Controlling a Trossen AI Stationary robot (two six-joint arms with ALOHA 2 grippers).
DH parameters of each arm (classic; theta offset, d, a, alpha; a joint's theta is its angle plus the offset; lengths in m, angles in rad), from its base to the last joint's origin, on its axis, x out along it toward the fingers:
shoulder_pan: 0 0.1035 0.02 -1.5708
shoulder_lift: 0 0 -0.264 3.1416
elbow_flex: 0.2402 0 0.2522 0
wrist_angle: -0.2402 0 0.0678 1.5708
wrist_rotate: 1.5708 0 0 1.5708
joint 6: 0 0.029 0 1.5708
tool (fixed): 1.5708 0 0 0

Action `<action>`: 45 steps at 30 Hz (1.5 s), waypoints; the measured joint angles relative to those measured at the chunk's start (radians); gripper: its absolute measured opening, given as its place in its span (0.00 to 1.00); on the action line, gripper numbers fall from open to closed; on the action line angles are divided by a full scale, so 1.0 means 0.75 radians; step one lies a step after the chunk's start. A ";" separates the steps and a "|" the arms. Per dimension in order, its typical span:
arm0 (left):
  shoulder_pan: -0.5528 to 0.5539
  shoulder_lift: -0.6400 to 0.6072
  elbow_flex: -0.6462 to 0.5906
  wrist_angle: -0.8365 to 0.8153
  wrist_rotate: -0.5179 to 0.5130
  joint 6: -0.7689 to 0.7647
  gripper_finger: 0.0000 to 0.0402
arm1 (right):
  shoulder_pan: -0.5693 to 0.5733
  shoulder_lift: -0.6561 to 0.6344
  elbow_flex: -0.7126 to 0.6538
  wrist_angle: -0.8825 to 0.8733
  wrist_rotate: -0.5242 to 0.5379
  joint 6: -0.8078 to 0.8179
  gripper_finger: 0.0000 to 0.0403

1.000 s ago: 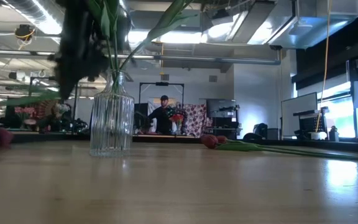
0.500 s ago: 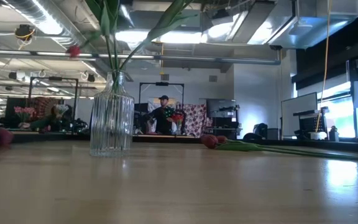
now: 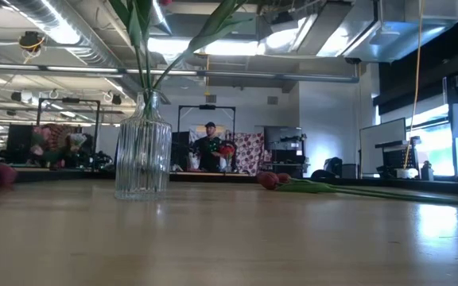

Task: Sort flowers into vase by color
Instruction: Put the red flower into the violet transparent vase

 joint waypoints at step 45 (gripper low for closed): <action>-0.339 0.317 -0.003 0.027 0.624 0.606 0.03 | -0.279 0.298 -0.001 0.624 -0.351 0.189 0.04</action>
